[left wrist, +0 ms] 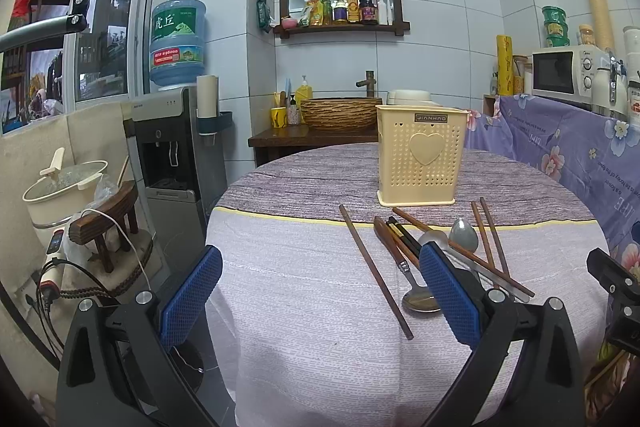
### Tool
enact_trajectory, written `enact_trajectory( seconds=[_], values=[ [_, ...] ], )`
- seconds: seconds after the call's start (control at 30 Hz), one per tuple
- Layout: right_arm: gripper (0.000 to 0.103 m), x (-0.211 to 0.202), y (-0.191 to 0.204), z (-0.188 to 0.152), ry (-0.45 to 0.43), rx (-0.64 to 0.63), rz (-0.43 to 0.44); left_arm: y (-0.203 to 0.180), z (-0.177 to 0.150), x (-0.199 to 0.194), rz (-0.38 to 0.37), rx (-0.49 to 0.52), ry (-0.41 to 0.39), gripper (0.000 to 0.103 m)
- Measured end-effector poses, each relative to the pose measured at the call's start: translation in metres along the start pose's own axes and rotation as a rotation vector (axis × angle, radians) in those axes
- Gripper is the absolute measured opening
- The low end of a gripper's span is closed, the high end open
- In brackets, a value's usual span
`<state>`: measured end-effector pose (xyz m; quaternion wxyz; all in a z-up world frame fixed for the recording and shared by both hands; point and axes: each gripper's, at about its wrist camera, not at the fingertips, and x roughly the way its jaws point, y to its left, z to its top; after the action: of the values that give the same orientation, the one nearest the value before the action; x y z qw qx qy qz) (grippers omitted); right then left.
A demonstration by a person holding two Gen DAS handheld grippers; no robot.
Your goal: Organize utensils
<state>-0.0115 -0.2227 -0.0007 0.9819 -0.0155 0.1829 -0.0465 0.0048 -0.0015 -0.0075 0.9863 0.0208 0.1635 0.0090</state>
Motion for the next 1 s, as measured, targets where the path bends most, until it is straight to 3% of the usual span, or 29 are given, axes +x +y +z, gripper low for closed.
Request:
enact_trajectory(
  seconds=[1.0],
  values=[
    [0.098, 0.0012, -0.0039, -0.0008, 0.006, 0.007, -0.002, 0.0010, 0.0008, 0.0024, -0.001, 0.001, 0.013, 0.098]
  ],
)
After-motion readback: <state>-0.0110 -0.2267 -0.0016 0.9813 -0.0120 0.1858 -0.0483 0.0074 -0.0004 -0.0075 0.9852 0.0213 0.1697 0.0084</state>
